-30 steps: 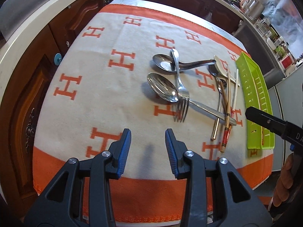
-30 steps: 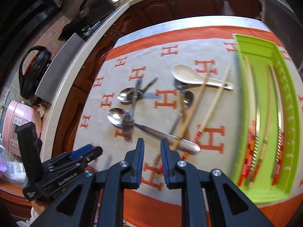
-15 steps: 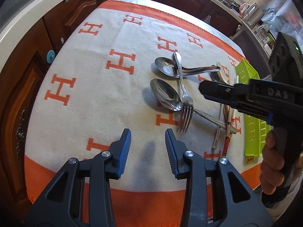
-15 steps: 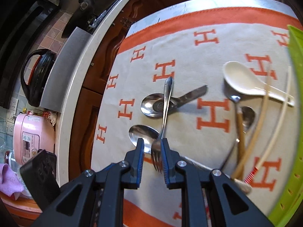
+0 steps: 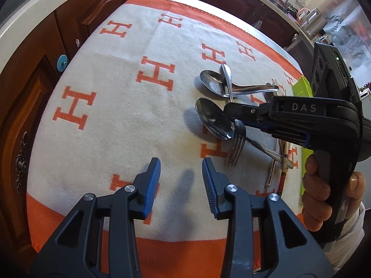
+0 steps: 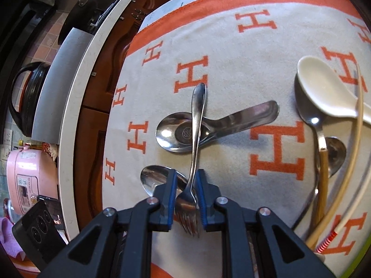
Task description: Organize utensils
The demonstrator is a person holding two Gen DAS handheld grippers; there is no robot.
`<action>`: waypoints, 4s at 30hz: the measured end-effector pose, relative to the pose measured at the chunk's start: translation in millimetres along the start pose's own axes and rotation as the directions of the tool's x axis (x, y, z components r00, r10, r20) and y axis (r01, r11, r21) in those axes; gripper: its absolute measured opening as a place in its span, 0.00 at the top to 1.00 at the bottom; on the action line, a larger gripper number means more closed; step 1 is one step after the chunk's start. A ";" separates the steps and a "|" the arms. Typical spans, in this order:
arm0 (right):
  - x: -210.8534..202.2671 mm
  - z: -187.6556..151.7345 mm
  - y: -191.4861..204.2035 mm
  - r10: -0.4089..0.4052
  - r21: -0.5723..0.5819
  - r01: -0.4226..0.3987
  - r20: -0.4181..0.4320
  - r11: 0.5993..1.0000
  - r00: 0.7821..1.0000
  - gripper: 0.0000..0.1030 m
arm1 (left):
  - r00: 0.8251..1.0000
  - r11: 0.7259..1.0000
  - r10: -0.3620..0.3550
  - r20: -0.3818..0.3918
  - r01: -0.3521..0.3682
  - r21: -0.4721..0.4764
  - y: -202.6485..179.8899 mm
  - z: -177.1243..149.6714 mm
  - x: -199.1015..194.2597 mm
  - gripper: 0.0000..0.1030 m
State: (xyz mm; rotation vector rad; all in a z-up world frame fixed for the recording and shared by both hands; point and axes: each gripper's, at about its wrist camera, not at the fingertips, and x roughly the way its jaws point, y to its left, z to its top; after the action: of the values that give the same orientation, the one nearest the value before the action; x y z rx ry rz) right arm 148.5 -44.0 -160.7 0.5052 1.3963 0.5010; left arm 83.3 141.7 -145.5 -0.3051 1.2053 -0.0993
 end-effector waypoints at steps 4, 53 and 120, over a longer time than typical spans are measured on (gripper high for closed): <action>-2.1 -2.1 -3.5 0.028 0.020 -0.028 0.014 0.999 1.000 0.94 | 1.000 1.000 -0.011 0.001 0.011 -0.003 -1.1 2.7 2.0 0.67; -147.4 -63.0 -87.6 0.097 0.130 -0.140 0.296 0.982 0.950 0.96 | 0.924 0.779 -0.381 -0.020 0.309 -0.545 -55.8 61.4 98.7 0.67; -213.7 -99.9 -140.8 -0.067 0.250 -0.038 0.398 0.967 0.915 0.95 | 0.979 0.977 -0.204 -0.015 0.204 0.067 -152.4 31.5 -3.5 1.00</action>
State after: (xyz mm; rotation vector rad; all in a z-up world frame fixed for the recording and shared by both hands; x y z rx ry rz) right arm 31.1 -281.5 -88.1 0.7593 1.0647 0.1863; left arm 124.4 2.6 -88.9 -0.3683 1.1732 -0.3196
